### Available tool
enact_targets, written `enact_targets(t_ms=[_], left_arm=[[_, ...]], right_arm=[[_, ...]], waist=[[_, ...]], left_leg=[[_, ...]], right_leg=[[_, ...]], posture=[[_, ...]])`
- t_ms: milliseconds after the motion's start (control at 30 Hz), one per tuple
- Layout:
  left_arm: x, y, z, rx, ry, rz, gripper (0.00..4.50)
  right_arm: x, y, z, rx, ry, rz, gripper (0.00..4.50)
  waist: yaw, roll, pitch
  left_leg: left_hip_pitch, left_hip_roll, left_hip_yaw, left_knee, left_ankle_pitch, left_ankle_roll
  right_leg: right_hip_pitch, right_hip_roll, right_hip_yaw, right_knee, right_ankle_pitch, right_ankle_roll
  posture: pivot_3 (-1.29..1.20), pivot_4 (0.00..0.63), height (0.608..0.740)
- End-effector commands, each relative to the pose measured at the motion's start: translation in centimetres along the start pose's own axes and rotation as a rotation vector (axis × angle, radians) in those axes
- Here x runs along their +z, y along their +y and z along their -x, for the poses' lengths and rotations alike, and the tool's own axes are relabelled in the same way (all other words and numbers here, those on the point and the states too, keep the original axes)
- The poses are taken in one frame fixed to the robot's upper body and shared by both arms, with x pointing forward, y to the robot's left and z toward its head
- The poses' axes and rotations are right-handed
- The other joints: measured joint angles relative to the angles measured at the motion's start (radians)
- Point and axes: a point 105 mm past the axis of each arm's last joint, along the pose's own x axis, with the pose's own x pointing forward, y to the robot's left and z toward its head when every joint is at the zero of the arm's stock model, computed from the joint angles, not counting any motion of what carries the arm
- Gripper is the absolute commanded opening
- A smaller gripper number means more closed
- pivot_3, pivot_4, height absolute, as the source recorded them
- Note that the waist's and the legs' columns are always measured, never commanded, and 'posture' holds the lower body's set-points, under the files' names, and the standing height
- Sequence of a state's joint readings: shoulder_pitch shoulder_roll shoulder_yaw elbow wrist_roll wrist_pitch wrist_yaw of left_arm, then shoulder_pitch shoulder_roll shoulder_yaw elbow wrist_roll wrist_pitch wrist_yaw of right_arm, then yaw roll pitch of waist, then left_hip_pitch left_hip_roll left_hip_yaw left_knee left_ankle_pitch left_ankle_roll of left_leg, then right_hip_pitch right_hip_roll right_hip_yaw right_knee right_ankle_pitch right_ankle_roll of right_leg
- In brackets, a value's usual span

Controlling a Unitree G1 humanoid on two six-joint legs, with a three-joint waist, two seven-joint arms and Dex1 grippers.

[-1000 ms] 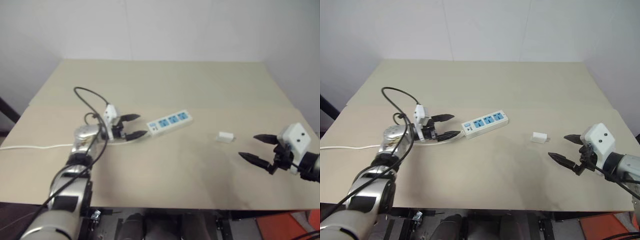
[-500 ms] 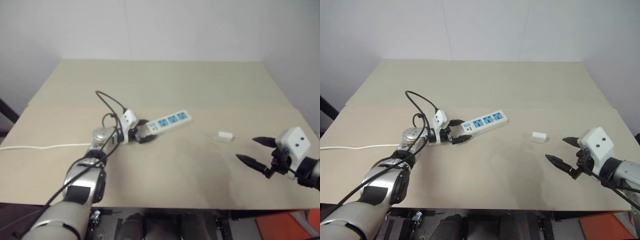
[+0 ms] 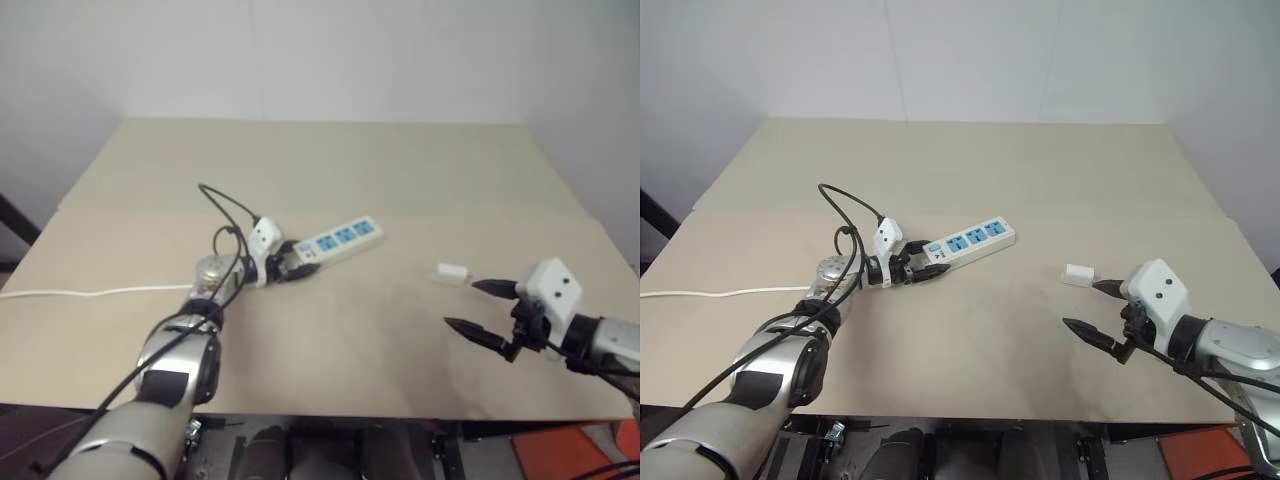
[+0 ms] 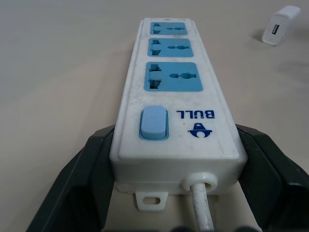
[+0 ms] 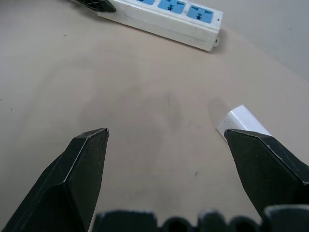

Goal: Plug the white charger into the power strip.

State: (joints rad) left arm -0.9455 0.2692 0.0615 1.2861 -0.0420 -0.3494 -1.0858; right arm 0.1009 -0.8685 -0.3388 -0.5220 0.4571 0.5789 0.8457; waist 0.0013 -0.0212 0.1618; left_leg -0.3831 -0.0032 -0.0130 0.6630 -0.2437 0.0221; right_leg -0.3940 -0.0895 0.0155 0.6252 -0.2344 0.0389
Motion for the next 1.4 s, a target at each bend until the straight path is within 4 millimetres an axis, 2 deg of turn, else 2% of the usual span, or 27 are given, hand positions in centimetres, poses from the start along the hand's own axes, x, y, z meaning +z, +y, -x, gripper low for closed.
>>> enact_targets(t_ms=[33, 233, 433, 533, 600, 633, 700, 867, 1033, 1200, 1400], left_arm=[[1.8, 0.3, 1.0, -0.016, -0.052, -0.093, 3.26], [3.1, -1.2, 2.8, 0.009, -0.063, -0.109, 3.26], [2.6, -3.9, 3.8, 0.05, 0.0, 0.037, 3.26], [1.5, -4.8, 4.0, 0.062, 0.062, 0.042, 3.26], [1.0, -4.8, 3.9, 0.087, 0.074, 0.01, 3.26], [0.9, -4.7, 3.9, 0.099, 0.066, 0.013, 3.99], [0.9, -4.7, 3.8, 0.11, 0.019, 0.038, 4.46], [-0.4, -4.8, 4.0, 0.111, 0.007, 0.007, 4.46], [1.3, -5.1, 4.9, 0.091, -0.217, -0.017, 4.46], [0.3, -4.9, 5.7, -0.018, -0.221, -0.024, 4.46], [-1.0, -3.9, 4.8, -0.047, -0.182, -0.103, 4.46]], right_arm=[[0.7, 0.9, -0.6, 0.036, -0.031, 0.006, 4.5], [0.2, 1.4, -1.5, 0.069, -0.014, -0.002, 4.5], [0.0, 1.3, -2.2, 0.086, -0.008, -0.007, 4.5], [0.1, 1.2, -2.4, 0.091, -0.013, -0.004, 4.5], [0.2, 1.1, -2.5, 0.092, -0.013, -0.001, 4.5], [0.2, 1.1, -2.5, 0.093, -0.013, 0.0, 4.5], [0.2, 1.0, -2.5, 0.09, -0.014, 0.001, 4.5], [0.2, 1.1, -2.4, 0.086, -0.012, 0.002, 4.5], [0.2, 1.2, -2.4, 0.086, -0.012, 0.0, 4.5], [0.3, 1.2, -2.7, 0.092, -0.015, 0.005, 4.5], [0.4, 0.8, -2.9, 0.088, -0.016, 0.013, 4.5]], waist=[[-0.003, 0.0, 0.0], [-0.009, 0.0, 0.0], [-0.012, 0.0, 0.0], [-0.006, 0.0, 0.0], [-0.003, 0.0, 0.0], [-0.001, 0.001, 0.0], [-0.001, 0.0, 0.0], [0.003, 0.001, 0.0], [0.005, 0.001, 0.0], [0.008, 0.001, 0.0], [0.01, 0.001, 0.0]], left_leg=[[0.0, 0.0, 0.0, 0.0, 0.0, 0.0], [-0.001, 0.001, -0.006, 0.0, 0.0, 0.0], [0.0, 0.001, -0.01, 0.0, 0.0, 0.0], [0.001, 0.001, -0.01, 0.0, 0.0, 0.0], [0.002, 0.0, -0.01, 0.0, 0.0, 0.0], [0.002, 0.0, -0.01, 0.0, 0.0, 0.0], [0.002, 0.0, -0.01, 0.0, 0.0, 0.0], [0.003, 0.0, -0.01, 0.0, 0.0, 0.0], [0.002, 0.001, -0.01, 0.0, 0.0, 0.0], [0.003, 0.0, -0.009, 0.0, 0.0, 0.0], [0.003, 0.0, -0.009, 0.0, 0.0, 0.0]], right_leg=[[0.0, 0.0, 0.0, 0.0, 0.0, 0.0], [-0.002, 0.0, 0.001, 0.001, 0.0, 0.0], [-0.001, 0.0, 0.001, 0.002, 0.0, 0.0], [0.0, 0.0, 0.001, 0.001, 0.0, 0.0], [0.001, 0.0, 0.001, 0.001, 0.0, 0.0], [0.001, 0.0, 0.001, 0.001, 0.0, 0.0], [0.002, 0.0, 0.001, 0.0, 0.0, 0.0], [0.002, 0.0, 0.001, 0.0, 0.0, -0.001], [0.002, -0.001, 0.001, 0.0, 0.0, -0.001], [0.002, 0.0, 0.0, 0.0, 0.0, -0.001], [0.003, 0.0, -0.001, -0.001, 0.0, -0.001]], posture=[[0.0, 0.15, 0.74], [0.0, 0.15, 0.74], [0.0, 0.15, 0.74], [0.0, 0.15, 0.74], [0.0, 0.15, 0.74], [0.0, 0.15, 0.74], [0.0, 0.15, 0.74], [0.0, 0.15, 0.74], [0.0, 0.15, 0.74], [0.0, 0.15, 0.74], [0.0, 0.15, 0.74]])
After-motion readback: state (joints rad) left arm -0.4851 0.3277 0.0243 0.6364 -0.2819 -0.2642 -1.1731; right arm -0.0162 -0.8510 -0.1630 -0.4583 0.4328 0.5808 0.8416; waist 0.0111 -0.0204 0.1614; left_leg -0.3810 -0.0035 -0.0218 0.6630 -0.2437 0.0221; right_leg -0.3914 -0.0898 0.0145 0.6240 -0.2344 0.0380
